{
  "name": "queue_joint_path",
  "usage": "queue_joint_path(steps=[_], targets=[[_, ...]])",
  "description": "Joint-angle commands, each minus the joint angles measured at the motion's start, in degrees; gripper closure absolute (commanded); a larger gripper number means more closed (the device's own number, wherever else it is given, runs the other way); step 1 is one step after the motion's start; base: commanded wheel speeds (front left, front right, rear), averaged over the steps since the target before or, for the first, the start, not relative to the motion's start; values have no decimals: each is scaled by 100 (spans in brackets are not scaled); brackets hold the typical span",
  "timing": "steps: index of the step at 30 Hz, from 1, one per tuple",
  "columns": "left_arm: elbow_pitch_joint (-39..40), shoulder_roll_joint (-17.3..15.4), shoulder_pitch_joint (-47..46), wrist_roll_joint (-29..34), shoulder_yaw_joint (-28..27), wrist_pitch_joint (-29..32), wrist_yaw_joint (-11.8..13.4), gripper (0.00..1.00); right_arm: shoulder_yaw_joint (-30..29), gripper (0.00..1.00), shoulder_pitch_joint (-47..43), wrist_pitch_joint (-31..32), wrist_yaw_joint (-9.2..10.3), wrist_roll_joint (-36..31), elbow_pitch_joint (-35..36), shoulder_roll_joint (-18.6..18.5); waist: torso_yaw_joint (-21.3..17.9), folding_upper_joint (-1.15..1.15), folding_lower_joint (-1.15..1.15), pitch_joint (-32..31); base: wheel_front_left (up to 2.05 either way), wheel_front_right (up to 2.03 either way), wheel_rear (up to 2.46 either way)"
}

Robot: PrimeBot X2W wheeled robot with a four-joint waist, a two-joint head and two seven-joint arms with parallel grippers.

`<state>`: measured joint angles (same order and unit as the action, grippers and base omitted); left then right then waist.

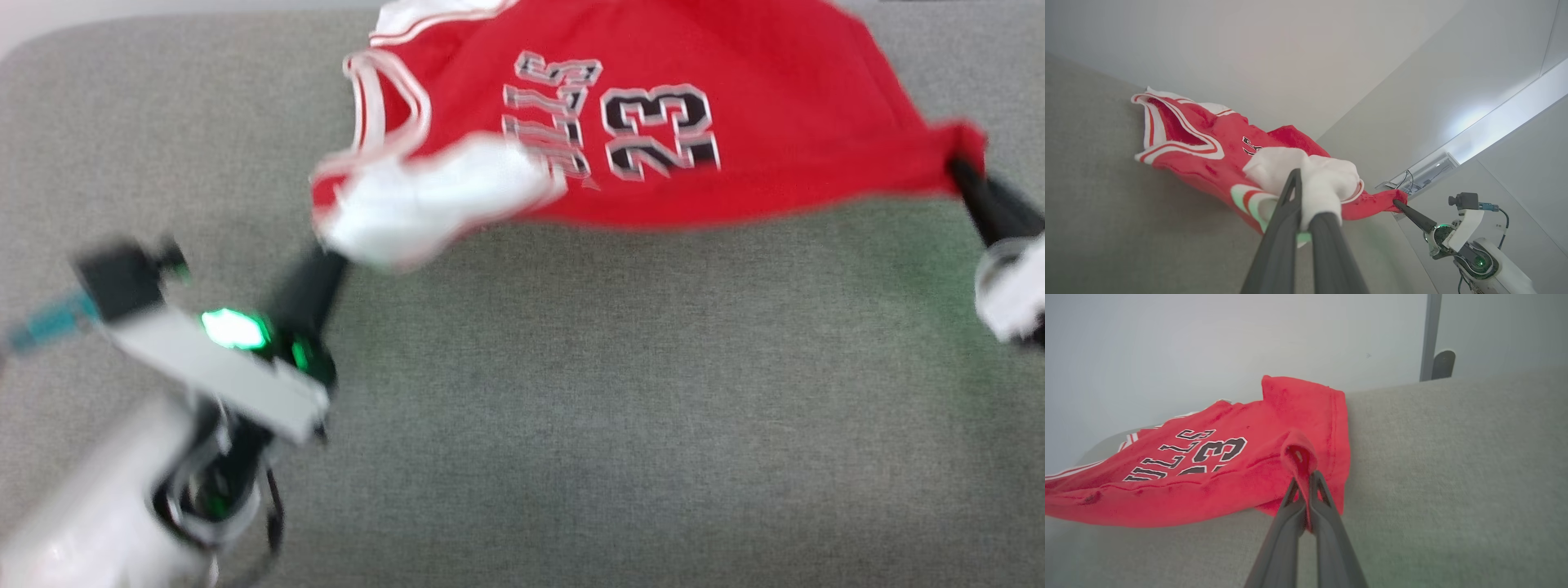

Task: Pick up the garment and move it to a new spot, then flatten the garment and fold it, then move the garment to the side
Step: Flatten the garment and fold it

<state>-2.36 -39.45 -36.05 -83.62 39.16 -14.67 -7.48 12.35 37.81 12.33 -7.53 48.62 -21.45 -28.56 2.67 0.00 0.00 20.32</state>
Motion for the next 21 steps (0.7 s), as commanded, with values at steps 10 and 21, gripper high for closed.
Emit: queue_joint_path(steps=[10,21], targets=[[1107,153,2235,391,-816,-52,1,100,-1333,100,-2467,709,9,-266,2121,44,8,0,0,-262,0,0,0],[2517,-155,4074,918,-1403,-54,94,100,-2678,100,-4411,1839,9,-616,4370,911,127,0,0,-311,0,0,0]])
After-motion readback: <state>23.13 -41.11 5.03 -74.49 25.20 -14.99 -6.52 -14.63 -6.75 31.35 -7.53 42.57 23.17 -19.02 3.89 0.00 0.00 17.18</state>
